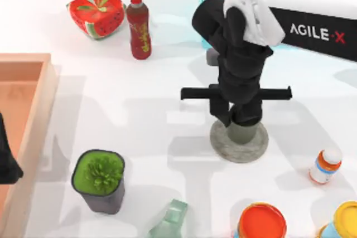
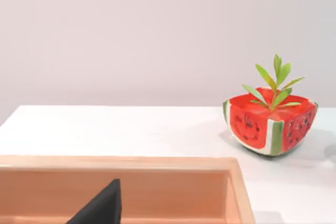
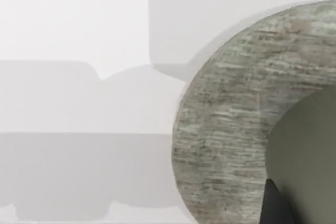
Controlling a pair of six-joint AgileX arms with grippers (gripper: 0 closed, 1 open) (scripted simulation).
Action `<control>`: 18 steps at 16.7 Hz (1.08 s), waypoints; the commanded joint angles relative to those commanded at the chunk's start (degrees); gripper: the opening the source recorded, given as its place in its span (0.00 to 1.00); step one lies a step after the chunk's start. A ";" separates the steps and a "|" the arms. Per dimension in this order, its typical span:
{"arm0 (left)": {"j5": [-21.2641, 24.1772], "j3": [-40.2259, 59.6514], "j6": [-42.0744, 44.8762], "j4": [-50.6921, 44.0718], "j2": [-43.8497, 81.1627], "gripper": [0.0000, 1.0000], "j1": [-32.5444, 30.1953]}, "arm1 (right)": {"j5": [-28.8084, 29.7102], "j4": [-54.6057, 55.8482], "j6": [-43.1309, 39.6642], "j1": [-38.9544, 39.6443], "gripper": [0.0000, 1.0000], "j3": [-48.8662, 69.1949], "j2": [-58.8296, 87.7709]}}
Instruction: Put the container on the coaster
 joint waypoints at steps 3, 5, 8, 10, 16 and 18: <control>0.00 0.00 0.00 0.00 0.00 1.00 0.00 | 0.00 0.06 -0.01 0.00 0.00 -0.07 0.01; 0.00 0.00 0.00 0.00 0.00 1.00 0.00 | 0.00 0.06 -0.01 0.00 0.08 -0.07 0.01; 0.00 0.00 0.00 0.00 0.00 1.00 0.00 | 0.00 0.06 -0.01 0.00 0.30 -0.07 0.01; 0.00 0.00 0.00 0.00 0.00 1.00 0.00 | 0.00 0.06 -0.01 0.00 0.45 -0.07 0.01; 0.00 0.00 0.00 0.00 0.00 1.00 0.00 | 0.00 0.06 -0.01 0.00 0.90 -0.07 0.01; 0.00 0.00 0.00 0.00 0.00 1.00 0.00 | 0.00 0.06 -0.01 0.00 1.00 -0.07 0.01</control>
